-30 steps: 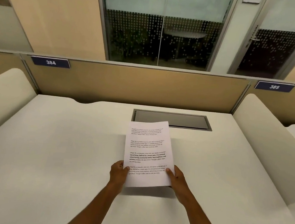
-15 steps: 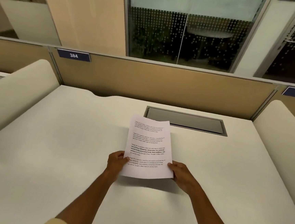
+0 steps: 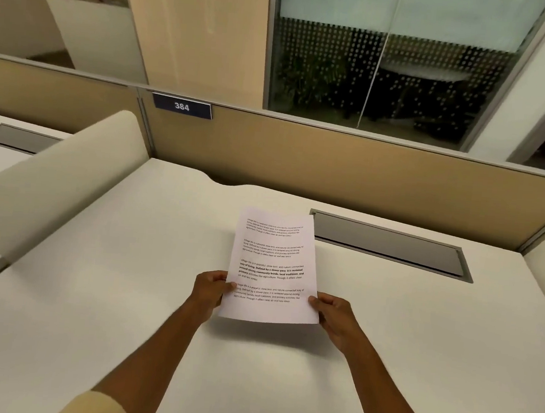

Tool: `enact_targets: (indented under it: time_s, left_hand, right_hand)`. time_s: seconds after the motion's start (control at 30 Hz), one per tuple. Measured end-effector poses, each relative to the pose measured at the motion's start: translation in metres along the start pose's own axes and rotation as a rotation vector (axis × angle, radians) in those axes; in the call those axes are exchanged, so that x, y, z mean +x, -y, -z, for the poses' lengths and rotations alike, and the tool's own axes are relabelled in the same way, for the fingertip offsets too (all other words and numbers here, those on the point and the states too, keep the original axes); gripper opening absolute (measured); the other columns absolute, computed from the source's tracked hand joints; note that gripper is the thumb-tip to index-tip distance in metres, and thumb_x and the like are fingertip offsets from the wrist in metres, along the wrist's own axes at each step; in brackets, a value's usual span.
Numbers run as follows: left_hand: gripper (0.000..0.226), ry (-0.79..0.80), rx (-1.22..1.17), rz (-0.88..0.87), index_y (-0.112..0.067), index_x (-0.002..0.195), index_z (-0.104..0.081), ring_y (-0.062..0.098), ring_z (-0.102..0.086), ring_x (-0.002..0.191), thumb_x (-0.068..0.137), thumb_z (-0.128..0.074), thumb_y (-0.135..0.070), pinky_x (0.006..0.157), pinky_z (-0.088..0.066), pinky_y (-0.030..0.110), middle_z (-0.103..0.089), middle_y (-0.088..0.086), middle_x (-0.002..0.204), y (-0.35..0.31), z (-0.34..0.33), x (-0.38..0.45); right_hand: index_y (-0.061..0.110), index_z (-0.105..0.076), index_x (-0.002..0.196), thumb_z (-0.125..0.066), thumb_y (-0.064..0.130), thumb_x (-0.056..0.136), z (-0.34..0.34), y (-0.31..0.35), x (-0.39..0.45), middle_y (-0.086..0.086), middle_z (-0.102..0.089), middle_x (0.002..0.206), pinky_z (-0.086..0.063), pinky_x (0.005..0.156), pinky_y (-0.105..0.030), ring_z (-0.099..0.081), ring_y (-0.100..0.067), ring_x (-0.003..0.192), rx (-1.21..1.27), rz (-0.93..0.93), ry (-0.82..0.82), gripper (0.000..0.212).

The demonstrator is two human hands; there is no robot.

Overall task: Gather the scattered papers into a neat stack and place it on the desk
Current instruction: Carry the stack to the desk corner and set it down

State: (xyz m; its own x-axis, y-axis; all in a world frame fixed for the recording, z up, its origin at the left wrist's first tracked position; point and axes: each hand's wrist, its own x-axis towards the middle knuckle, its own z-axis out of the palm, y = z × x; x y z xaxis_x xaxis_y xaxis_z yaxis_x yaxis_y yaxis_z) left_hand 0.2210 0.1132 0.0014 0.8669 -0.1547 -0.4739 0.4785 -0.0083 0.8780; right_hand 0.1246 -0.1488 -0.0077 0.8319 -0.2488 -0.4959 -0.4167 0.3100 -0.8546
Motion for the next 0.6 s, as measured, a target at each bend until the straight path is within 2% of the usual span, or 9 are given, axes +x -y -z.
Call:
enact_targets:
  time_s: [0.07, 0.17, 0.27, 0.37, 0.5, 0.6]
  left_hand:
    - [0.020, 0.004, 0.019, -0.008, -0.007, 0.090, -0.071, 0.032, -0.070, 0.087, 0.081, -0.065, 0.010, 0.091, -0.055, 0.050, -0.073, 0.016, 0.101, -0.009, 0.021, 0.012]
    - [0.020, 0.006, 0.048, -0.004, -0.008, 0.088, -0.071, 0.032, -0.070, 0.087, 0.082, -0.064, 0.009, 0.091, -0.055, 0.049, -0.073, 0.014, 0.101, -0.027, 0.062, 0.035]
    - [0.019, 0.009, 0.060, 0.002, -0.006, 0.091, -0.070, 0.030, -0.070, 0.084, 0.081, -0.064, 0.010, 0.080, -0.059, 0.040, -0.073, 0.016, 0.101, -0.044, 0.106, 0.060]
    - [0.020, 0.007, 0.090, 0.006, -0.001, 0.097, -0.070, 0.031, -0.070, 0.085, 0.081, -0.065, 0.010, 0.071, -0.058, 0.033, -0.072, 0.016, 0.101, -0.061, 0.154, 0.088]
    - [0.017, -0.023, 0.168, 0.022, -0.002, 0.095, -0.071, 0.037, -0.069, 0.093, 0.081, -0.065, 0.007, 0.086, -0.057, 0.046, -0.073, 0.017, 0.102, -0.082, 0.212, 0.122]
    - [0.015, -0.058, 0.231, 0.024, -0.004, 0.088, -0.072, 0.038, -0.069, 0.092, 0.078, -0.068, 0.006, 0.086, -0.053, 0.046, -0.073, 0.019, 0.100, -0.092, 0.249, 0.149]
  right_hand:
    - [-0.001, -0.067, 0.115, -0.063, 0.003, 0.090, -0.025, 0.000, 0.009, -0.012, -0.072, 0.112, -0.056, 0.085, -0.035, -0.069, -0.029, 0.103, 0.000, -0.002, -0.019, 0.026]
    - [0.000, -0.067, 0.115, -0.063, 0.003, 0.090, -0.073, 0.000, 0.026, -0.012, -0.072, 0.111, -0.055, 0.089, -0.038, -0.069, -0.029, 0.103, 0.006, -0.011, -0.049, 0.025]
    - [0.001, -0.068, 0.112, -0.062, 0.002, 0.090, -0.125, -0.002, 0.042, -0.011, -0.073, 0.108, -0.056, 0.085, -0.033, -0.070, -0.026, 0.099, 0.017, -0.020, -0.068, 0.023]
    - [0.005, -0.070, 0.106, -0.062, 0.002, 0.090, -0.179, -0.004, 0.062, -0.009, -0.074, 0.104, -0.055, 0.087, -0.034, -0.070, -0.026, 0.098, 0.034, -0.028, -0.073, 0.018]
    - [0.007, -0.071, 0.101, -0.063, 0.002, 0.089, -0.247, -0.008, 0.086, -0.008, -0.074, 0.100, -0.056, 0.085, -0.033, -0.069, -0.025, 0.095, 0.013, -0.035, -0.097, 0.015]
    - [0.002, -0.071, 0.104, -0.063, 0.002, 0.089, -0.291, -0.010, 0.105, -0.012, -0.073, 0.105, -0.054, 0.093, -0.038, -0.069, -0.029, 0.098, -0.015, -0.050, -0.119, 0.017]
